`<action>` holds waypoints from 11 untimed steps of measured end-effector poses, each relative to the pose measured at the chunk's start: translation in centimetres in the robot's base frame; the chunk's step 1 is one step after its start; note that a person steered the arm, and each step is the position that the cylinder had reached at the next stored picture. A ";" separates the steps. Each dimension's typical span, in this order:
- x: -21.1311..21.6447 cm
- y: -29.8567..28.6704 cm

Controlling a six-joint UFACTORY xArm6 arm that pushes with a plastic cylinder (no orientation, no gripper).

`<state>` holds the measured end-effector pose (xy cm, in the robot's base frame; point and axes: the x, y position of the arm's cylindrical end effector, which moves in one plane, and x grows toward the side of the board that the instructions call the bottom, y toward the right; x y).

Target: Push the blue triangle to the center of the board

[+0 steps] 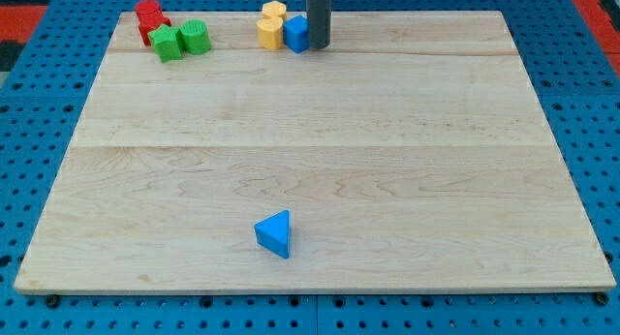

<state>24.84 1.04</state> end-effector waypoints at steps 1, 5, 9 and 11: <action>-2.8 0.1; 32.1 4.7; 30.6 -5.4; 32.6 -13.8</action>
